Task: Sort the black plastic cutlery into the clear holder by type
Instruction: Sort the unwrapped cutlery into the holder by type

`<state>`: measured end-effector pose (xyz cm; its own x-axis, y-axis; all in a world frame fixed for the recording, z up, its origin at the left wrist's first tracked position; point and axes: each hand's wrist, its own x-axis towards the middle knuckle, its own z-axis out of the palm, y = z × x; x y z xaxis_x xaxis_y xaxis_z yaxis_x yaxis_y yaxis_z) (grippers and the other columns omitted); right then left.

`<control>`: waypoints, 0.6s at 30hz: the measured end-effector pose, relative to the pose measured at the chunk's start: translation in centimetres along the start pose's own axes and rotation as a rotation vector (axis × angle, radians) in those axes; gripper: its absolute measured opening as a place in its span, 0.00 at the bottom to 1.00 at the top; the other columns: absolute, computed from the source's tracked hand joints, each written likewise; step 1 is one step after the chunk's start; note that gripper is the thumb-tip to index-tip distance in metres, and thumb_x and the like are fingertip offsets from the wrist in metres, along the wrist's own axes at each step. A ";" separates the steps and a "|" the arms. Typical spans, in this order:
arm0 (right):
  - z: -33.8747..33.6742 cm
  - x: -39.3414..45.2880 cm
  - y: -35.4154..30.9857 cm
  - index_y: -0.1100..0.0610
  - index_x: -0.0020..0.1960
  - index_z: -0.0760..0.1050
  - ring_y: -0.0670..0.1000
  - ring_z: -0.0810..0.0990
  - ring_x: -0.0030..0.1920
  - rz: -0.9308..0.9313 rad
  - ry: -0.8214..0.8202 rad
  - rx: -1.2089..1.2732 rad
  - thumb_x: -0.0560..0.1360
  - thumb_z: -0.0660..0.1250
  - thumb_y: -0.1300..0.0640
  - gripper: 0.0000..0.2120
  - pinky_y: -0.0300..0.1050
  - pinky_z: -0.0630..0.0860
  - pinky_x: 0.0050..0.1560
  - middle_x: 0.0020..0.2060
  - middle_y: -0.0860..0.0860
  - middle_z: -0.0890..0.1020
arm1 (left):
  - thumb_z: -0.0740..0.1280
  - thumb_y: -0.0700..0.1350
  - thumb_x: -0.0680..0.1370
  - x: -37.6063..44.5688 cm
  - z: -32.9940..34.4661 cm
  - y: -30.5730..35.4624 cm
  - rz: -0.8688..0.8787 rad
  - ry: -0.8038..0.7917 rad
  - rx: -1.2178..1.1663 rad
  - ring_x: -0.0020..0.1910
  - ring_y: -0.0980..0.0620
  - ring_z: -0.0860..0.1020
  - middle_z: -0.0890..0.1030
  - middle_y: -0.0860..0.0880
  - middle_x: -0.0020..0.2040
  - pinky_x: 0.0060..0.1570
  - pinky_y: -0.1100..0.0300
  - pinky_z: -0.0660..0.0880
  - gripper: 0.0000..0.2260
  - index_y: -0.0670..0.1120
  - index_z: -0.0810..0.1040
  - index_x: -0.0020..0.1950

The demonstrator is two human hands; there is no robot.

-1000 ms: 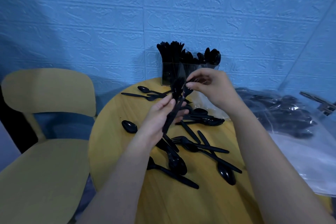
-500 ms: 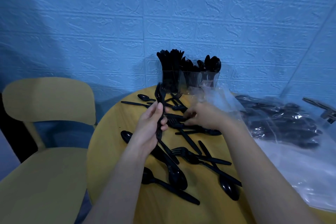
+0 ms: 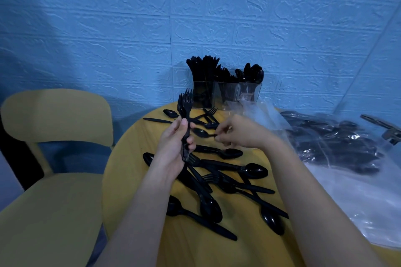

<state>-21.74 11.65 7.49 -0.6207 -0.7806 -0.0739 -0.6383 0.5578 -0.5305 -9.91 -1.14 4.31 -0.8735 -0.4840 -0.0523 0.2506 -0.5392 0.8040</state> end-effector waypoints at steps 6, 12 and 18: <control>0.7 0.8 1.5 0.56 0.53 0.81 0.47 0.78 0.44 0.064 0.144 -0.161 0.76 0.68 0.56 0.08 0.33 0.68 0.39 0.48 0.51 0.80 | 0.60 0.42 0.81 0.1 -0.3 0.2 0.008 0.039 -0.020 0.25 0.58 0.67 0.76 0.51 0.37 0.24 0.68 0.66 0.04 0.45 0.75 0.51; 0.9 0.7 0.7 0.54 0.49 0.80 0.47 0.76 0.46 -0.003 0.079 -0.252 0.73 0.71 0.53 0.07 0.31 0.64 0.35 0.44 0.47 0.77 | 0.59 0.42 0.81 0.3 -0.6 0.3 0.023 0.066 -0.027 0.25 0.58 0.69 0.76 0.51 0.38 0.23 0.67 0.67 0.04 0.46 0.74 0.51; 2.5 0.4 -2.1 0.53 0.48 0.81 0.46 0.75 0.44 -0.084 -0.113 -0.249 0.72 0.71 0.47 0.10 0.38 0.70 0.41 0.40 0.45 0.77 | 0.59 0.44 0.82 0.5 -0.9 0.3 0.040 0.099 0.039 0.29 0.58 0.73 0.79 0.53 0.38 0.28 0.66 0.71 0.06 0.46 0.75 0.52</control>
<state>-19.49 9.45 6.48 -0.5150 -0.8458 -0.1396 -0.7864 0.5309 -0.3157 -9.95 -2.15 4.01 -0.8172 -0.5713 -0.0759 0.2669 -0.4918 0.8288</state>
